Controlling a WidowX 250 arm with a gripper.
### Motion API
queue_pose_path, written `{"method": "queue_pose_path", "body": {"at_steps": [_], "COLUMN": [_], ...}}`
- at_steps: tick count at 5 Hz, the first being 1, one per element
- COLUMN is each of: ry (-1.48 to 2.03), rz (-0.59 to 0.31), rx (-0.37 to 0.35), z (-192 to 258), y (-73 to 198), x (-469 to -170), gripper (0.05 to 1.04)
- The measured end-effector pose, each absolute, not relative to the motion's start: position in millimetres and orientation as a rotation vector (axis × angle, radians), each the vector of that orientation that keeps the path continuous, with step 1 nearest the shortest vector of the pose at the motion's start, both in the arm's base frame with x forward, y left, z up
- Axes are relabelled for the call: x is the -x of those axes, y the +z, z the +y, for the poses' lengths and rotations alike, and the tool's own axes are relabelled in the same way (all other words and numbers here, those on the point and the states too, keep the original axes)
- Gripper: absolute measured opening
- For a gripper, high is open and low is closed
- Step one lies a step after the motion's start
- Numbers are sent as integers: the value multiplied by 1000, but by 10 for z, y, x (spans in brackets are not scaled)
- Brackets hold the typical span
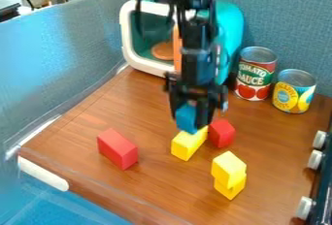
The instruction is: Put the blue block in yellow block
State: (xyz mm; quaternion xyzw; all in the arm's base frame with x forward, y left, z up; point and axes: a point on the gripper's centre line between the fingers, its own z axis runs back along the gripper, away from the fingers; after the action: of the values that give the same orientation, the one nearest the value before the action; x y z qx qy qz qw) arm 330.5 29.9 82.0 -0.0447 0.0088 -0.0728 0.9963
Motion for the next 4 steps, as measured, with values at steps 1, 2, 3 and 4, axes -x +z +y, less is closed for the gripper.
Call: {"method": "queue_pose_path", "body": {"at_steps": [1,2,3,4], "ry": [-247,-372,-544,-583], "rz": [-123,-172,-83,-9], "rx": [21,-14,13,41], "z": [-30,-339,-774,-824], "y": [1351,1547,1415,1219], "x": [-3070,-2956,-2863,-2856], "gripper": [606,606,606,606]}}
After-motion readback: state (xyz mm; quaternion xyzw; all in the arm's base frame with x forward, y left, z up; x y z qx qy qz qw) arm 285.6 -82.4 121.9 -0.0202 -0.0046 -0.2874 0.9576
